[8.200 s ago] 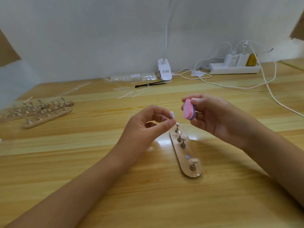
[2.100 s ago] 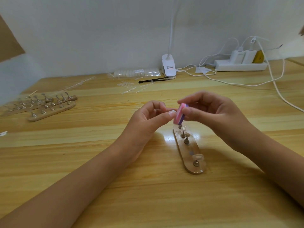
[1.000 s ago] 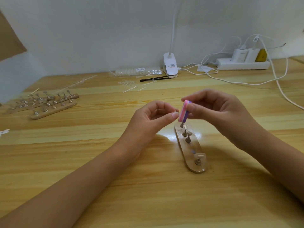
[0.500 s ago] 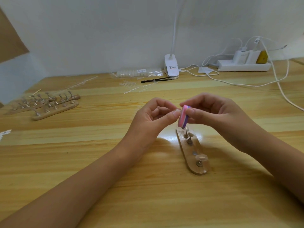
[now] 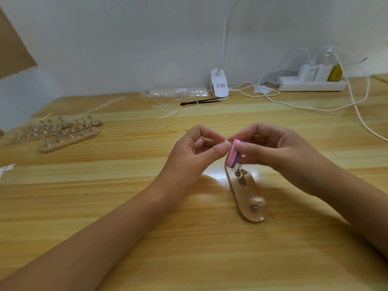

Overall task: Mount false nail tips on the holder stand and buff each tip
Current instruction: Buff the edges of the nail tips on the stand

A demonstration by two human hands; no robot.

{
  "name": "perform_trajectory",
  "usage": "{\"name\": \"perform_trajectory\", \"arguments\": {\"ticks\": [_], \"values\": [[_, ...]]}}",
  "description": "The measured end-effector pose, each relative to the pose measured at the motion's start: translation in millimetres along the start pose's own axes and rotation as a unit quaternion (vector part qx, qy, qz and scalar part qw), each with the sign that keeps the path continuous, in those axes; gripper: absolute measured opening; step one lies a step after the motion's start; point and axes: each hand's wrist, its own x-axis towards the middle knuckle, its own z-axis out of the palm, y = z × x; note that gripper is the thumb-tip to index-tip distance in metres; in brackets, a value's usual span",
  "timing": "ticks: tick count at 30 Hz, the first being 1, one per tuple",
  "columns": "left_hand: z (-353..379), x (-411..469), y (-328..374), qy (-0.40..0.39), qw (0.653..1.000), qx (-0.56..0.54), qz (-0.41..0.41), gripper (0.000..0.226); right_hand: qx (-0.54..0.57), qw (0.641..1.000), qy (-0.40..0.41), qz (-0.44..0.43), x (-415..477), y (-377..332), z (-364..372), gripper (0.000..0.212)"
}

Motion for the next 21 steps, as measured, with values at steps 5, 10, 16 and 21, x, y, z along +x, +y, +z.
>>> {"name": "perform_trajectory", "arguments": {"ticks": [5, 10, 16, 21], "values": [[1.0, -0.2, 1.7, -0.002, 1.000, 0.002, -0.002, 0.011, 0.006, 1.000, 0.021, -0.011, 0.4, -3.6, -0.9, 0.027], [1.4, -0.6, 1.3, -0.001, 1.000, 0.004, -0.007, 0.008, 0.001, 1.000, 0.029, -0.011, -0.1, -5.4, -2.8, 0.026], [1.3, 0.4, -0.1, -0.006, 1.000, -0.018, -0.017, 0.008, 0.018, 0.996, 0.084, -0.015, 2.8, -1.2, -4.9, 0.027], [-0.9, 2.1, 1.0, -0.003, 0.996, -0.079, -0.043, 0.012, 0.095, 0.990, 0.101, -0.001, 5.1, -3.4, -10.6, 0.025]]}}
